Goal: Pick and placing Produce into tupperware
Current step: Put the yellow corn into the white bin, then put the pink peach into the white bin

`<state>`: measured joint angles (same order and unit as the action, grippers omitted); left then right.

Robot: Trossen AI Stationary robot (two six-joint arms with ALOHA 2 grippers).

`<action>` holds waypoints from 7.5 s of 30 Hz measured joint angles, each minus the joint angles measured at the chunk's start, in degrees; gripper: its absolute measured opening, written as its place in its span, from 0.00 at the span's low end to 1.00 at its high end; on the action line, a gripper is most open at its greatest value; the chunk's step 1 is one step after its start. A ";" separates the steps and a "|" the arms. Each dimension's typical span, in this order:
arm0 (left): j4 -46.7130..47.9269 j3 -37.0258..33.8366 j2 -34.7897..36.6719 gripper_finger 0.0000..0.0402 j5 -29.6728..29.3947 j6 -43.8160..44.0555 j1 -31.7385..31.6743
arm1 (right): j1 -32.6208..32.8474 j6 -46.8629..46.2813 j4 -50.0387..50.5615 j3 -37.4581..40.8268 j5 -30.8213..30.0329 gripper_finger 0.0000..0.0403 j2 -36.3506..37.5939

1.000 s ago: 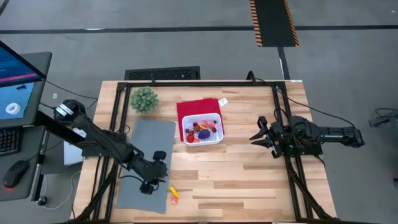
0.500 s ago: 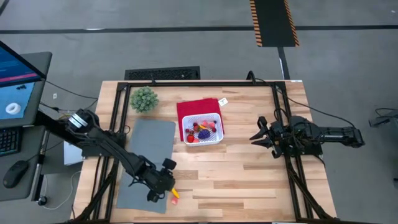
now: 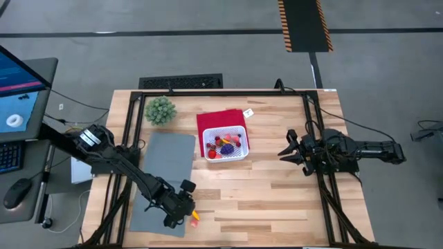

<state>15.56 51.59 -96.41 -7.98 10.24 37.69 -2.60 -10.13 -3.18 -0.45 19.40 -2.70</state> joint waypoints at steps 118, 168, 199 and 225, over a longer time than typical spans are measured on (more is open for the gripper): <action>-8.76 -30.84 79.80 0.06 -56.79 13.58 -3.30 | -0.03 -0.07 0.02 0.00 -0.04 0.27 -0.68; -39.32 -30.34 40.67 0.06 -11.80 15.34 -41.02 | -0.03 0.11 0.15 0.02 -1.71 0.27 -0.66; -16.98 -8.33 14.13 0.29 1.56 11.60 -41.92 | -0.03 0.04 0.18 0.02 -1.71 0.27 -0.72; -6.34 -8.30 37.46 0.45 -5.32 23.88 -15.57 | -0.03 -0.09 -0.68 0.02 -1.61 0.27 -4.00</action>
<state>9.23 43.29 -58.95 -13.30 34.12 22.13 -2.63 -10.22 -3.86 -0.43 17.79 -6.70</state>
